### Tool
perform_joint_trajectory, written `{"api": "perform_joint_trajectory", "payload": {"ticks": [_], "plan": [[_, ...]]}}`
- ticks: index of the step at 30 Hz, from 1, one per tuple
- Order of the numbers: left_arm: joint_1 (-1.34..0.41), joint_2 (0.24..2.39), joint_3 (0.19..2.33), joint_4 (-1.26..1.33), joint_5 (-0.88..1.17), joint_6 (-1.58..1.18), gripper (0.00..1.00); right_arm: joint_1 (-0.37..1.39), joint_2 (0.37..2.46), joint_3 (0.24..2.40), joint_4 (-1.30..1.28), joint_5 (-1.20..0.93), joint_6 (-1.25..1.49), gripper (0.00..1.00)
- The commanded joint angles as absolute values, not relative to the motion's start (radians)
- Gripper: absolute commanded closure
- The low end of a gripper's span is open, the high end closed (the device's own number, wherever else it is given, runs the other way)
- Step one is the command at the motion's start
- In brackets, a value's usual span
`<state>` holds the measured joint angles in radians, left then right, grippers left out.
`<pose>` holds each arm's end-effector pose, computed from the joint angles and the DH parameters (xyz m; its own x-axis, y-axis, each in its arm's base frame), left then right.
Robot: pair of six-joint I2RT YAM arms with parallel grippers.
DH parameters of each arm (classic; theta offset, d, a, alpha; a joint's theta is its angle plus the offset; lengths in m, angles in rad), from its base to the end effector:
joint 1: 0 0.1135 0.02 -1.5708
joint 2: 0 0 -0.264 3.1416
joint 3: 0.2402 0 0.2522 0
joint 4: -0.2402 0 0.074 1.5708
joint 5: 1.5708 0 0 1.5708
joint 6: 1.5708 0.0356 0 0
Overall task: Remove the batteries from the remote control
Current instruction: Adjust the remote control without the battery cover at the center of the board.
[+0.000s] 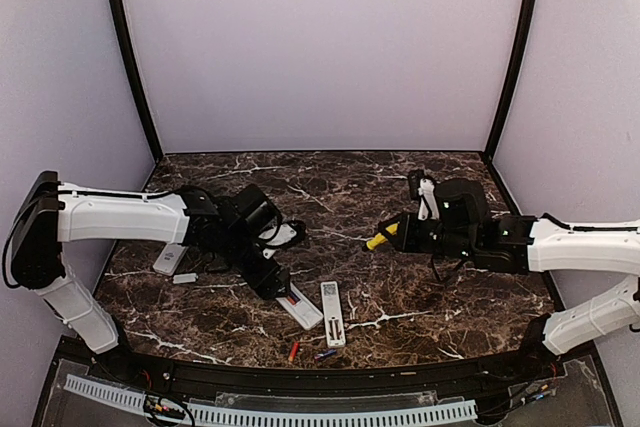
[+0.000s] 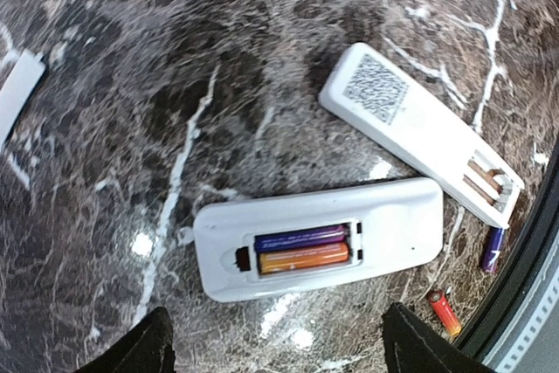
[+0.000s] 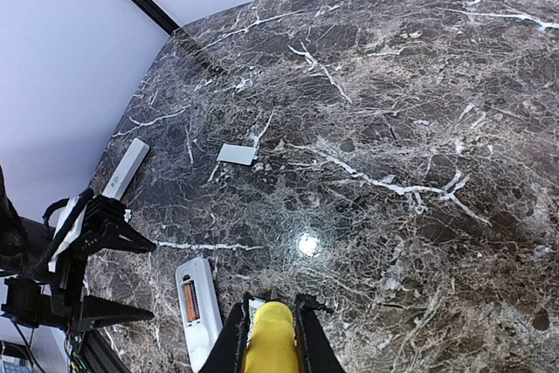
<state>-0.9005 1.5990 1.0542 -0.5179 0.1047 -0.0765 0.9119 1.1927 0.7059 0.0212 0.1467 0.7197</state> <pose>0.1967 -0.2541 0.2062 -0.6031 0.6385 -0.4781 0.7671 0.6286 -0.1282 0.1662 0.2061 0.2483 -0.6696 0.2004 -0.7152 -0.3469 0.7671 0.5396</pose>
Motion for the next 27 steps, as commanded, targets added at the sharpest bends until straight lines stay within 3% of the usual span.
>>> {"api": "perform_joint_trajectory", "payload": {"ticks": [1,10,15,27], "plan": [[-0.895,1.621,1.042,-0.442,0.22,0.17,0.19,0.92,1.163,0.715,0.043,0.159,0.721,1.0],[-0.888,1.753,1.113,-0.311,0.324,0.239,0.18,0.92,1.142,0.704,0.028,0.169,0.712,1.0],[-0.881,1.845,1.179,-0.375,0.369,0.234,0.19,0.919,1.101,0.682,0.016,0.194,0.719,1.0],[-0.864,1.832,1.134,-0.522,0.502,0.168,0.21,0.919,1.108,0.672,0.038,0.187,0.721,1.0]]}}
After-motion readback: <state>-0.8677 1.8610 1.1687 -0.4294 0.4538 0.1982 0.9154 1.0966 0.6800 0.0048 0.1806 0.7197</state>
